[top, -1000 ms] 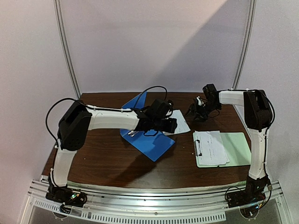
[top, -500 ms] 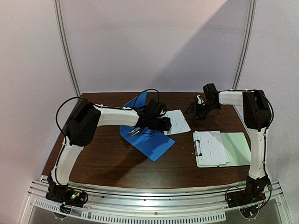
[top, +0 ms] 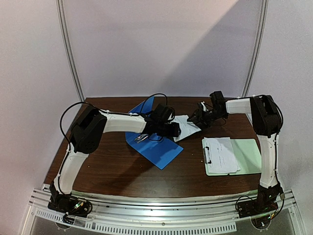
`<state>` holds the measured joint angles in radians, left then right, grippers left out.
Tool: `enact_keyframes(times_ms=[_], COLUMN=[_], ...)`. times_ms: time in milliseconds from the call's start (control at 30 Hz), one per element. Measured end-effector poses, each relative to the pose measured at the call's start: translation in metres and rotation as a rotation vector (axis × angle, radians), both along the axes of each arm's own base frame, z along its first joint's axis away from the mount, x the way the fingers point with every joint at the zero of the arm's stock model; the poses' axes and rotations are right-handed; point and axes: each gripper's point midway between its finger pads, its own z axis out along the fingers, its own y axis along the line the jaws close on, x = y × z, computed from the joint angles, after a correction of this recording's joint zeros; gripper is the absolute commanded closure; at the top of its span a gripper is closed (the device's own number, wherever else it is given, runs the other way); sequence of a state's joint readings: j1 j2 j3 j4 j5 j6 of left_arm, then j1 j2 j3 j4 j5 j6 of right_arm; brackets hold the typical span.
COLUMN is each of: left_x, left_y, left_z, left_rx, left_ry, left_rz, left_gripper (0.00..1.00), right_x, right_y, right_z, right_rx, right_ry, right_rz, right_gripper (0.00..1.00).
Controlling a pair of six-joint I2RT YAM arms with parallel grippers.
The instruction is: Put the files into the folder
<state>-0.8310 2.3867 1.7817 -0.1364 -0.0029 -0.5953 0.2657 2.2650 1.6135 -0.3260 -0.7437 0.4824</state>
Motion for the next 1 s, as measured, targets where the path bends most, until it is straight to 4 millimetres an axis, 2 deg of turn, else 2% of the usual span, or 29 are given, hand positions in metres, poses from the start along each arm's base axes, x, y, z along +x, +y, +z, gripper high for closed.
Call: enact_keyframes(times_ms=[300,500,600,800,1000], left_x=[0.000,0.000,0.000,-0.001,0.000], left_y=[-0.004,-0.005,-0.005,-0.006,-0.006], left_z=[0.001,0.000,0.000,0.000,0.000], left_rx=[-0.021,-0.026,-0.027,-0.030,-0.034], left_ry=[0.002,0.002,0.002,0.005,0.004], left_rz=[-0.016,-0.020,-0.020,-0.024,-0.028], left_gripper=[0.44,0.45,0.46,0.49,0.50], right_x=[-0.013,-0.016,-0.017,-0.023,-0.030], right_y=[0.011,0.013,0.013,0.005,-0.010], right_z=[-0.001,-0.001,0.000,0.004,0.010], right_rx=[0.082,0.108,0.110,0.038,-0.069], right_ry=[0.034,0.055,0.067,0.095,0.109], right_rz=[0.030,0.023,0.014,-0.028,-0.076], right_gripper=[0.50,0.50,0.47,0.32,0.30])
